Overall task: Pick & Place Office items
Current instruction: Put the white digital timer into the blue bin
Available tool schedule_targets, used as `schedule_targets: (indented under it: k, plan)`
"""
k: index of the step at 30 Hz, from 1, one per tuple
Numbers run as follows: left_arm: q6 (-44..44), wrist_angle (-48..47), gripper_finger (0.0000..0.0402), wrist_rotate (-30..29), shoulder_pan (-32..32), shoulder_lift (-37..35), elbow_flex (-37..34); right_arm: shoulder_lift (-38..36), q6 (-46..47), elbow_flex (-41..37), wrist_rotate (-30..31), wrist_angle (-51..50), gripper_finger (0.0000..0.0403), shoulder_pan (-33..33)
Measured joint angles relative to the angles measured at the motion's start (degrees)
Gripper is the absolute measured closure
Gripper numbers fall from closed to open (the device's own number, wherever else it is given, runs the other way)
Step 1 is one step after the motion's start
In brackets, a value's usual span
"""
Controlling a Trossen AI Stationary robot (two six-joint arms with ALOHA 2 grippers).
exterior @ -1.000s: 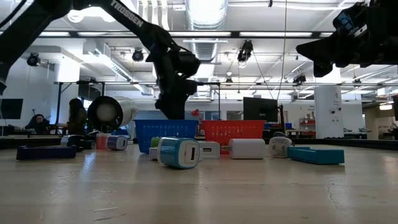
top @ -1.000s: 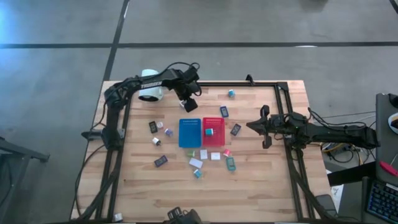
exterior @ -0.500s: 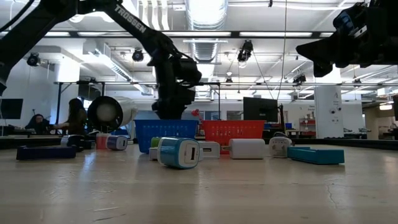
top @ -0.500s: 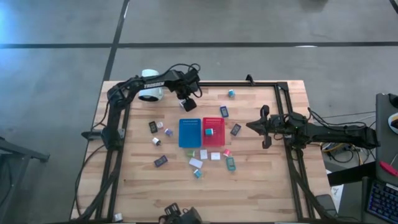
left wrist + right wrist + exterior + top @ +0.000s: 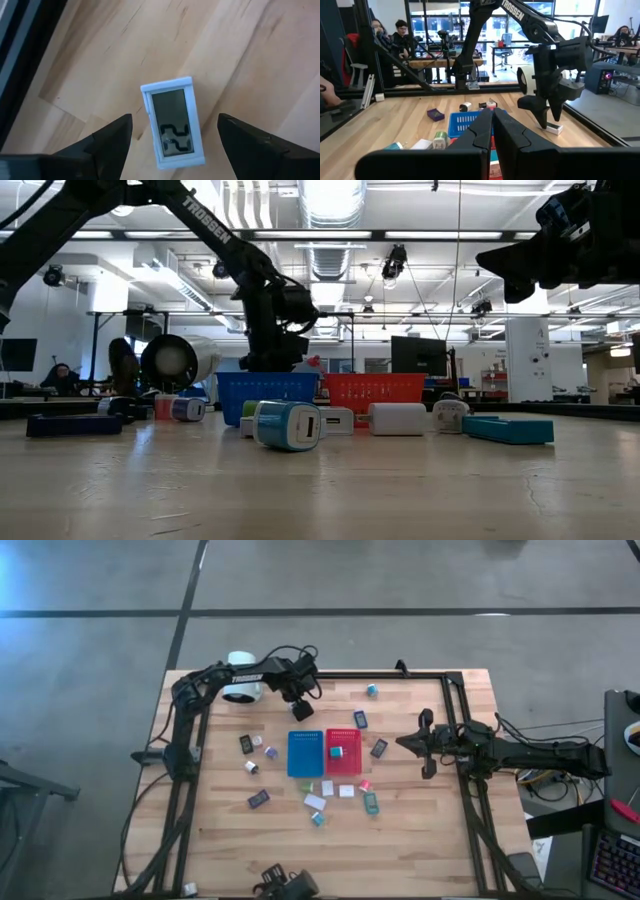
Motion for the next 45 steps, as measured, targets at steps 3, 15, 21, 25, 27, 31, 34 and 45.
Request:
schedule_targets:
  k: [3,15,21,25,27,31,34,45]
  plan:
    - [0.5,0.9,0.0101,0.0,0.2,0.0,-1.3,0.0,0.0,0.0,0.1,0.1,0.0390,0.0]
    - [3.1,5.2,0.0120,0.3,0.3,-0.4,-5.1,0.0,-0.2,0.0,0.3,0.3,0.0390,0.0]
    - [4.7,5.7,0.0205,1.1,0.2,-0.4,-5.6,0.1,-0.2,0.0,0.4,0.3,0.0390,0.0]
    - [7.0,6.0,0.0266,0.2,0.2,-0.4,-5.2,0.1,-0.2,0.0,0.4,0.3,0.0390,0.0]
    - [7.9,6.1,0.0266,0.2,0.2,-0.3,-5.0,0.1,-0.2,0.0,0.4,0.3,0.0390,0.0]
    - [8.5,5.9,0.0266,0.0,0.3,-0.6,-4.7,0.1,-0.2,0.0,0.4,0.3,0.0390,0.0]
    - [8.9,5.7,0.0266,0.0,0.3,-2.1,-4.9,0.0,-0.2,0.0,0.4,0.2,0.0390,0.0]
    - [8.2,3.7,0.0266,5.0,-0.7,-22.6,-5.0,0.0,-0.2,0.0,0.4,0.2,0.0390,0.0]
